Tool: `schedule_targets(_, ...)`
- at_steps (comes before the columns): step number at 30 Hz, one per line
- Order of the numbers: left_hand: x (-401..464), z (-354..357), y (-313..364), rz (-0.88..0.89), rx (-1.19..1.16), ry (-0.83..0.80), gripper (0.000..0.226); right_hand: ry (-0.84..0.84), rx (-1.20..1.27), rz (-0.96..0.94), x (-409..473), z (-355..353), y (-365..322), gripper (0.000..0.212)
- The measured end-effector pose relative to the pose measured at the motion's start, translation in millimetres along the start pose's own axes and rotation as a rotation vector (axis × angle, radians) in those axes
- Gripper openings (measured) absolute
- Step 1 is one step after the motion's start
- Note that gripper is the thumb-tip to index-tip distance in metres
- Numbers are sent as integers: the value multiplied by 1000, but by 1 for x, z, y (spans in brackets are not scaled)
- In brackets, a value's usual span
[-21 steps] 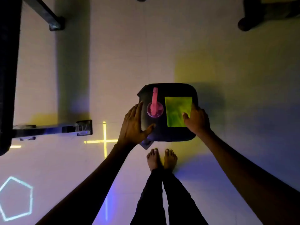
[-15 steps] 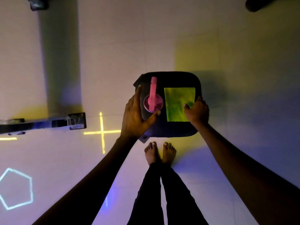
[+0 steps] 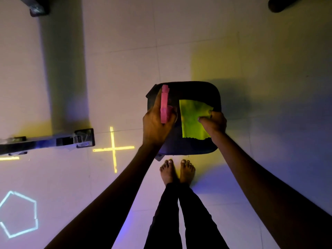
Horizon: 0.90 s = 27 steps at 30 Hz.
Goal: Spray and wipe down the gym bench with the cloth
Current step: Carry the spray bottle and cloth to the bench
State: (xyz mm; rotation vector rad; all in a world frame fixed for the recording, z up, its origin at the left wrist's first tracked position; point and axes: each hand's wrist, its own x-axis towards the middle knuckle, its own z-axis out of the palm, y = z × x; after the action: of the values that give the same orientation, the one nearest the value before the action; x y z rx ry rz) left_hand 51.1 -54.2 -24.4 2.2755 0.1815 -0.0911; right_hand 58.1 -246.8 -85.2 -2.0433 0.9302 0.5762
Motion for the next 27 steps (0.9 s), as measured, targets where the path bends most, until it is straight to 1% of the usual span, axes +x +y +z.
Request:
schedule_targets(1, -1, -2, 2, -2, 8, -4, 56, -6, 6, -38, -6, -3, -1, 27)
schedule_targets(3, -4, -9, 9, -9, 10, -21, 56, -11, -5, -105, -24, -13, -10, 26)
schedule_targets(4, -6, -14, 12, -15, 8, -26, 57, -7, -18, -137, -34, -19, -17, 29)
schedule_targets(7, -13, -40, 29, -39, -14, 12, 57, 12, -54, -262, -68, -38, -38, 47)
schedule_targets(8, -15, -52, 36, -48, -35, 43, 57, 19, -63, -302, -81, -45, -48, 46)
schedule_targets(9, -17, -66, 44, -48, -62, 77, 59, 25, -80, -352, -94, -51, -59, 40)
schedule_targets(11, -22, -99, 61, -24, -104, 135, 63, 35, -184, -444, -121, -64, -84, 17)
schedule_targets(14, -25, -152, 82, 0, -149, 180, 63, 51, -345, -587, -160, -76, -128, 42)
schedule_targets(16, -22, -187, 88, -11, -186, 211, 61, 58, -352, -671, -185, -77, -159, 43)
schedule_targets(19, -12, -238, 86, -31, -232, 286, 60, 57, -311, -720, -216, -70, -211, 45)
schedule_targets(24, 17, -319, 56, -36, -313, 391, 45, 75, -269, -788, -255, -29, -300, 32)
schedule_targets(27, 41, -370, 36, 10, -300, 439, 44, 66, -277, -805, -274, 5, -353, 19)
